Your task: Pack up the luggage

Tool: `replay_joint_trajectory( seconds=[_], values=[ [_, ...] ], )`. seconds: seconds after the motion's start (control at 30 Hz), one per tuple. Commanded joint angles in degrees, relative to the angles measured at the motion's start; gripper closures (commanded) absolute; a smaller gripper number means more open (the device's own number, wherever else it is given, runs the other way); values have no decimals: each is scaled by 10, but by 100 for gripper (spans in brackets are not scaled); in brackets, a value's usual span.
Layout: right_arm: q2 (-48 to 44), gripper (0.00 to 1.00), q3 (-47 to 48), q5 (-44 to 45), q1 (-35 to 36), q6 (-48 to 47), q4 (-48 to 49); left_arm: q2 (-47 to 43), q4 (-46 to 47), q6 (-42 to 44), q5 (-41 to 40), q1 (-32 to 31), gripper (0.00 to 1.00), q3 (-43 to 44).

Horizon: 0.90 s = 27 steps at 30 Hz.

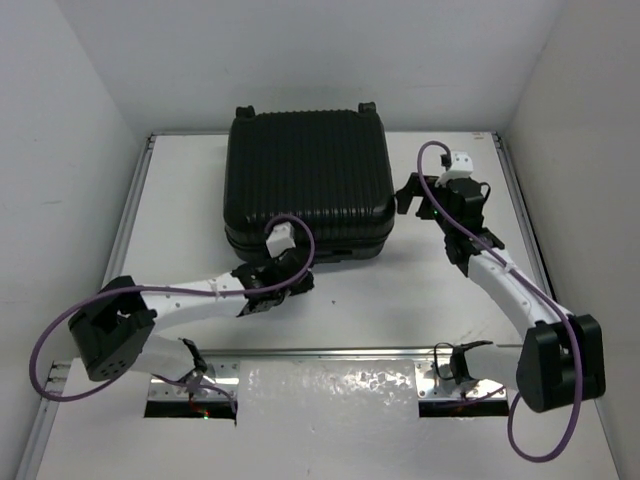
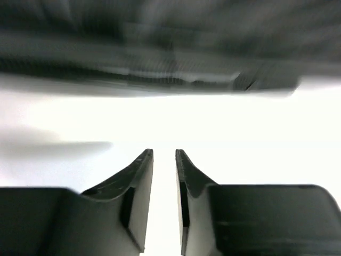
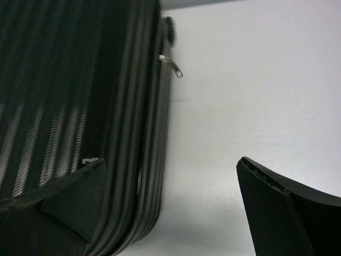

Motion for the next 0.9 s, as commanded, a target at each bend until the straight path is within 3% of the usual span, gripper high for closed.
replay_joint_trajectory(
  seconds=[0.0,0.13,0.17,0.27,0.33,0.37,0.4,0.43,0.5,0.6,0.73,0.87],
  values=[
    [-29,1,6,41,-12,-16,-106,-52,-157,-7,45,-24,100,-36],
    [-78,1,-17,37,-14,-11,-144,-136,-262,-51,-70,15,100,-20],
    [-93,1,-20,32,-14,-11,-148,-149,-276,-52,-78,51,100,-13],
    [-100,1,-25,10,-13,-9,-154,-175,-260,-18,-60,150,100,5],
    [-96,1,-19,-7,-13,-13,-166,-174,-255,8,-29,170,95,41],
    [-94,1,-14,-3,-13,-16,-173,-175,-250,13,-22,167,74,50],
    [-93,1,-11,-1,-13,-18,-177,-181,-244,14,-6,164,61,53],
    [-87,1,-6,14,-14,-22,-180,-186,-239,13,-2,163,42,57],
    [-54,1,29,28,-14,-32,-211,-197,-256,-7,-17,163,29,59],
    [4,1,70,44,-13,-40,-225,-201,-253,-18,-40,174,26,61],
    [61,1,98,25,-6,-43,-175,-122,-237,17,-3,227,31,99],
    [123,1,148,-12,54,-85,-181,-63,-215,43,10,286,31,164]
  ],
)
